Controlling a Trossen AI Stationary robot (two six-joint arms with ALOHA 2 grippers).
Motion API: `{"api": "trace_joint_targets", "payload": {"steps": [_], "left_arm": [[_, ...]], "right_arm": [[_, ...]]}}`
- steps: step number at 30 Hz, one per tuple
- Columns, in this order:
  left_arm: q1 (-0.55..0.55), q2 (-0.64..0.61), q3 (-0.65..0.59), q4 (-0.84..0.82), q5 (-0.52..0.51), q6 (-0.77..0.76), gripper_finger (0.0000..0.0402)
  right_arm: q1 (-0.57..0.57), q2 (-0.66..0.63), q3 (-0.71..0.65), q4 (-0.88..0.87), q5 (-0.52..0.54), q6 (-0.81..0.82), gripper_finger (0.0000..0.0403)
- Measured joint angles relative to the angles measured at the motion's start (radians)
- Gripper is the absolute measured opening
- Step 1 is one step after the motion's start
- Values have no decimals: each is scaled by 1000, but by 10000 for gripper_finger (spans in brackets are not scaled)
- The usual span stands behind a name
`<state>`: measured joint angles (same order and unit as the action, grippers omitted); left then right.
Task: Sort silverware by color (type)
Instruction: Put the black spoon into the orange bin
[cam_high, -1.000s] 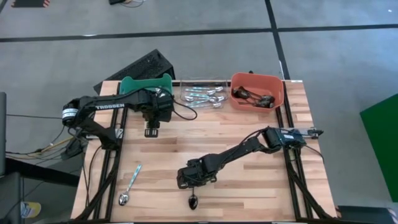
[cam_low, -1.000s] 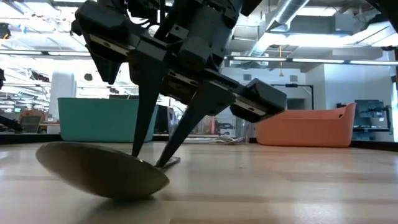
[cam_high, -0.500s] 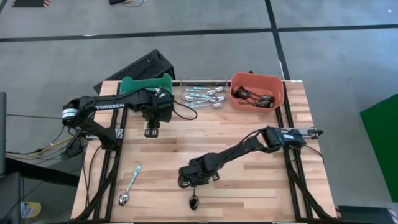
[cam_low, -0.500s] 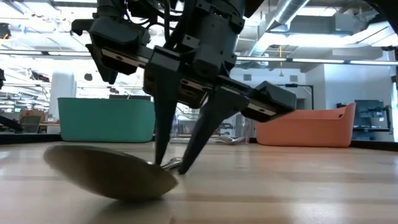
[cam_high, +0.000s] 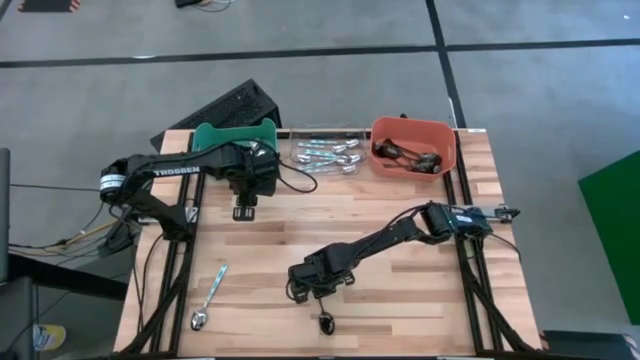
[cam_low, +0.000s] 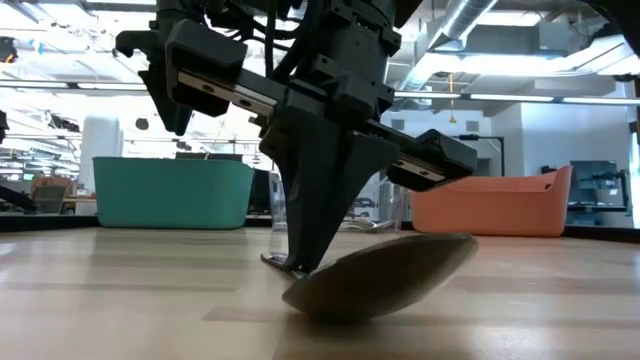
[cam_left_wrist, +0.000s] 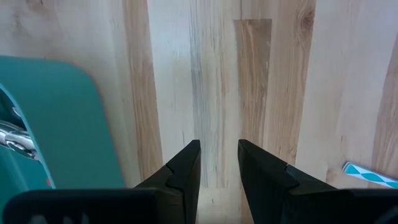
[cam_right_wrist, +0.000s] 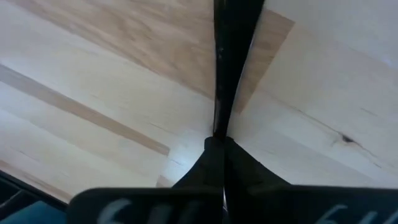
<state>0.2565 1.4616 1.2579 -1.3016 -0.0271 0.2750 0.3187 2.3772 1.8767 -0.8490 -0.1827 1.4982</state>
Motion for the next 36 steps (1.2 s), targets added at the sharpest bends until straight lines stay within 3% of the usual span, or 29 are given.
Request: {"api": "trace_joint_targets", "payload": {"steps": [15,24,36], "left_arm": [[0,0,0,1,-2,16,96],[0,0,0,20,-2,20,96],[0,0,0,21,-2,21,96]], "right_arm": [[13,-43,-5,-18,64,-41,5],[21,-65,-5,-287,78,-87,5],[31,-120,-6,-297,137,-69,5]]}}
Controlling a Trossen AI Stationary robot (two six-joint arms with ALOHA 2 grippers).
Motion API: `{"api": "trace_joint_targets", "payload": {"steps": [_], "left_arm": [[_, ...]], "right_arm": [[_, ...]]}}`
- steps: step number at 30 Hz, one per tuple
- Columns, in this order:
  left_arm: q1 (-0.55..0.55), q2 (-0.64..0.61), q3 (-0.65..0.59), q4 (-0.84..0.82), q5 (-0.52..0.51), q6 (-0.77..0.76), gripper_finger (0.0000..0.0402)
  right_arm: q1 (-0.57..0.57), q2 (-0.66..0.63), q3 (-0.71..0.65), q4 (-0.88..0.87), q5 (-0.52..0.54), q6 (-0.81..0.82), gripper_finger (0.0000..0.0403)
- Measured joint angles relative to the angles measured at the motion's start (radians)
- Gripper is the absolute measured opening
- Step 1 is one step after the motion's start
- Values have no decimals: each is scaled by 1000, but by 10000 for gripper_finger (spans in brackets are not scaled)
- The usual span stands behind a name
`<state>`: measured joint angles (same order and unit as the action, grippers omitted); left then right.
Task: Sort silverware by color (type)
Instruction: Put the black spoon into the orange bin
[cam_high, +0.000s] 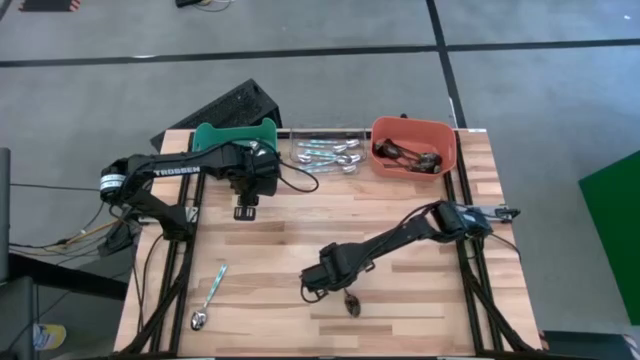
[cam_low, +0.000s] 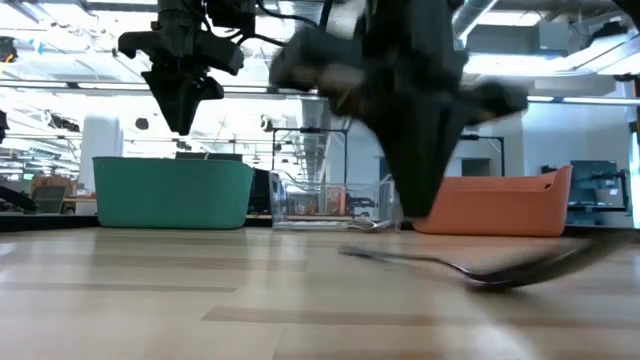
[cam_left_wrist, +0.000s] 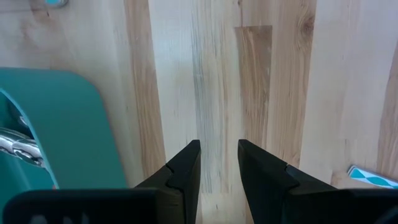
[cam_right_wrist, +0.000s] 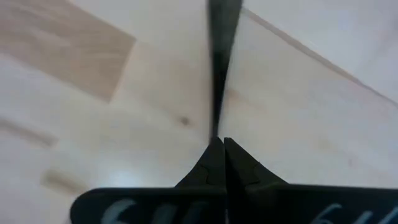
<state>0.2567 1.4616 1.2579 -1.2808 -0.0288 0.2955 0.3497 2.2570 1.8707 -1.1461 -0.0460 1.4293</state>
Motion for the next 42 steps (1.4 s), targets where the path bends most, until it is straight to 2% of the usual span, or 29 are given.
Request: {"api": "trace_joint_targets", "payload": {"steps": [7,11,13,18,27,34,42], "left_arm": [[0,1,0,16,1,1,96],[0,1,0,17,1,1,96],[0,1,0,16,1,1,96],[0,0,0,16,1,1,96],[0,0,0,16,0,16,96],[0,1,0,16,0,23,96],[0,0,0,16,1,22,96]], "right_arm": [[-11,-89,2,-68,89,43,5],[-26,-103,3,-77,102,35,7],[-26,-95,3,-72,86,31,19],[-18,-92,2,-45,-38,40,56],[25,-90,3,-4,-37,45,102],[22,-23,6,43,-50,30,143],[21,15,3,-8,-60,44,172]]}}
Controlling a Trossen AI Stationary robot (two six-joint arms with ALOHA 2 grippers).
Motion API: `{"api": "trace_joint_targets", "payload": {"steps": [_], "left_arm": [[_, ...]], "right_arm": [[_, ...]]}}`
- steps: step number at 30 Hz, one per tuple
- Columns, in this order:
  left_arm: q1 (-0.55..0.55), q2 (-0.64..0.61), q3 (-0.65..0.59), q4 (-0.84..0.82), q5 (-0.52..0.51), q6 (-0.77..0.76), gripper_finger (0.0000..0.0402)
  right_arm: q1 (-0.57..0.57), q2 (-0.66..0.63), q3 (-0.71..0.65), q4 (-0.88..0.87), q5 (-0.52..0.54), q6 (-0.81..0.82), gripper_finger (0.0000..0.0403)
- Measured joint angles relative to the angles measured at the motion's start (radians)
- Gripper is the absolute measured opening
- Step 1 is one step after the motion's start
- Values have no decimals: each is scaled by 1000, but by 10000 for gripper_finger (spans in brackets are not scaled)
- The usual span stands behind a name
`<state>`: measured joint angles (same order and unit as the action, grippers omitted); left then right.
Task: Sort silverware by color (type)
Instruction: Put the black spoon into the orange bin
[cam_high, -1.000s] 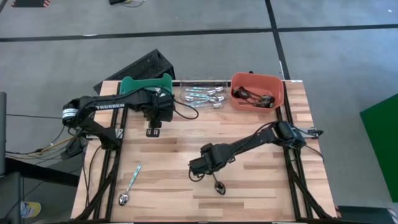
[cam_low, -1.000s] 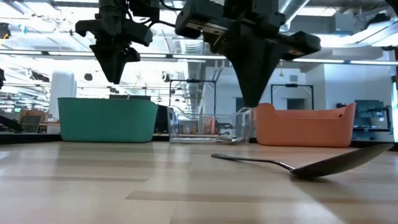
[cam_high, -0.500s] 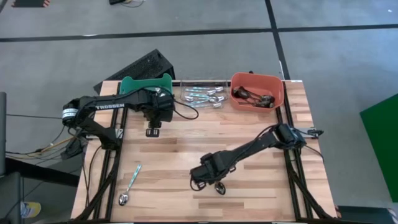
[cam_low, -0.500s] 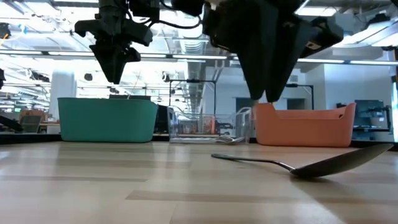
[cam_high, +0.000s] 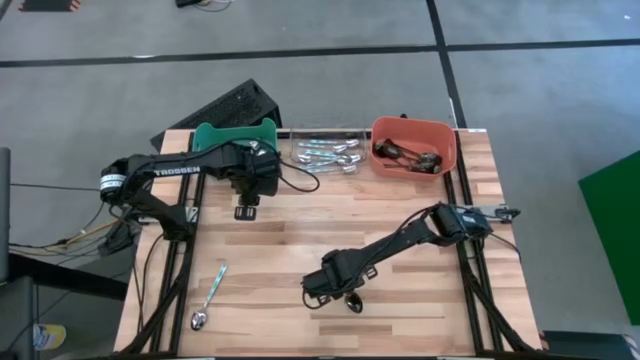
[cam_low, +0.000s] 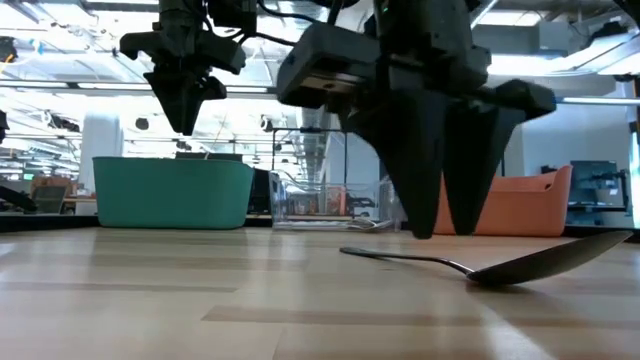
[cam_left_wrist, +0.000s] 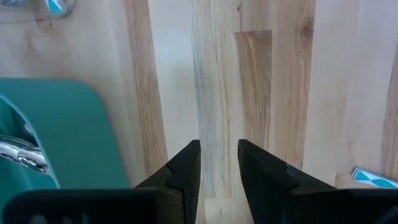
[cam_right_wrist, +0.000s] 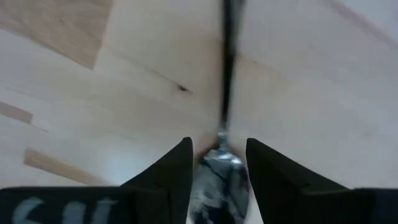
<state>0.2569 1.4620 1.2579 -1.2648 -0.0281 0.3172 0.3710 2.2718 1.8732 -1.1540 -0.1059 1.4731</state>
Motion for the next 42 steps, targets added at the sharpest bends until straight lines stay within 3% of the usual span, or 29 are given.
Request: {"api": "trace_joint_targets", "payload": {"steps": [20,24,32,42], "left_arm": [[0,0,0,0,2,-3,96],[0,0,0,0,14,-3,96],[0,0,0,1,15,7,96],[0,0,0,2,15,12,96]], "right_arm": [[-16,76,6,73,-46,-120,165],[-23,96,7,59,-91,-124,135],[-22,99,6,56,-92,-113,19],[-18,50,-3,44,-51,-98,12]]}}
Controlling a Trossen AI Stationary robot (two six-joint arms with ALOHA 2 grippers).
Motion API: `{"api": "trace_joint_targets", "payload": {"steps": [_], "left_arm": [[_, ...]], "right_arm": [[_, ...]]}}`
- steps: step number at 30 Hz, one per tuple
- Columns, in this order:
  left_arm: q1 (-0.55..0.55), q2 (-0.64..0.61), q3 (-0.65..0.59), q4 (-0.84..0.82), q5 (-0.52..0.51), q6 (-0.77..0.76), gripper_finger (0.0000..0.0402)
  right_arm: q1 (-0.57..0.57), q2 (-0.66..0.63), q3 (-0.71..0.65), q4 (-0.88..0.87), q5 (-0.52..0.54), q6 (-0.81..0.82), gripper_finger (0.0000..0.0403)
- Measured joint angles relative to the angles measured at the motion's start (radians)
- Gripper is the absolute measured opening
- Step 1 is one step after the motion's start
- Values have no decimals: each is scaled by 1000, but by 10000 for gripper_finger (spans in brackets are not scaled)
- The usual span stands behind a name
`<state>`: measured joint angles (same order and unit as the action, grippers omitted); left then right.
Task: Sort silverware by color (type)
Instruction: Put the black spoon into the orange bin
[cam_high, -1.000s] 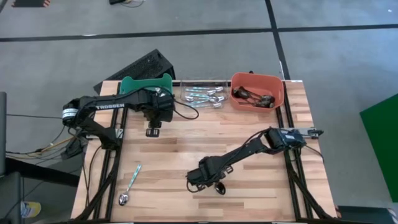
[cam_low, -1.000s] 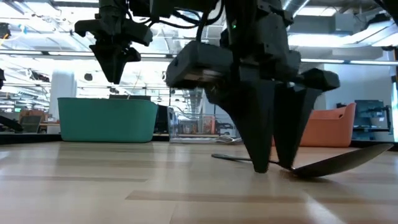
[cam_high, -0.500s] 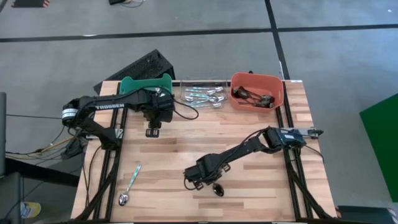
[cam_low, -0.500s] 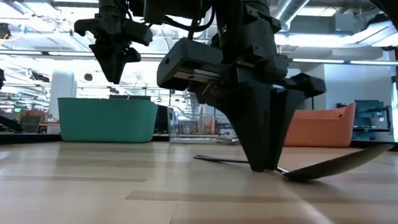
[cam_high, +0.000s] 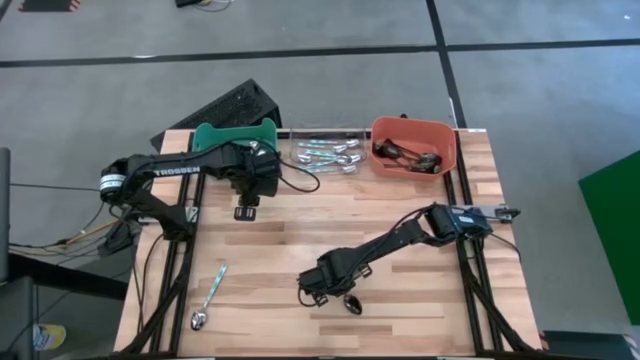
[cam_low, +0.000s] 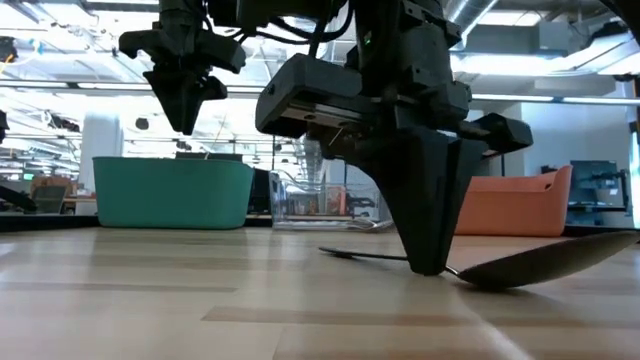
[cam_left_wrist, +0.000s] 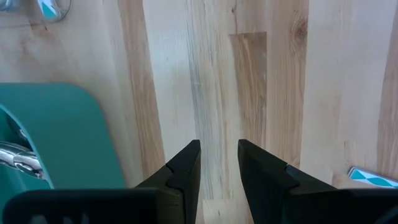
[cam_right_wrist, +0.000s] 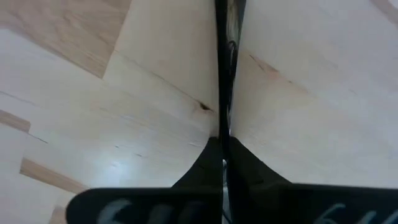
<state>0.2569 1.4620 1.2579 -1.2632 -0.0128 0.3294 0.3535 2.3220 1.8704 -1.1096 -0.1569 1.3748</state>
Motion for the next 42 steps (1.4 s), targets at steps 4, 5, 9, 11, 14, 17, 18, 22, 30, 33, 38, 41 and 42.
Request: {"api": "trace_joint_targets", "payload": {"steps": [4,5,9,11,14,17,18,22,30,33,38,41,42], "left_arm": [[0,0,0,0,0,0,96],[0,0,0,1,0,0,96],[0,0,0,1,0,0,96],[0,0,0,1,0,-2,96],[0,0,0,2,0,-17,96],[0,0,0,3,0,-24,96],[0,0,0,5,-1,-28,96],[0,0,0,28,-1,-61,96],[0,0,0,55,0,-149,96],[0,0,0,61,-1,-199,96],[0,0,0,86,-1,-303,96],[0,0,0,89,-1,-361,96],[0,0,0,89,-2,-379,96]], "right_arm": [[2,-60,-4,-43,78,43,9],[2,-84,-3,-53,95,53,9],[-3,-164,1,-115,187,81,8],[-10,-197,0,-172,243,100,8],[-33,-264,1,-307,329,123,8],[-76,-326,1,-464,414,126,8],[-92,-346,0,-472,444,116,8],[-176,-445,-22,-462,569,4,9],[-421,-603,-80,-461,698,-353,9],[-535,-649,-80,-462,727,-502,9],[-724,-696,-80,-455,746,-738,9],[-830,-710,-80,-453,742,-876,9],[-865,-711,-80,-451,736,-923,9]]}}
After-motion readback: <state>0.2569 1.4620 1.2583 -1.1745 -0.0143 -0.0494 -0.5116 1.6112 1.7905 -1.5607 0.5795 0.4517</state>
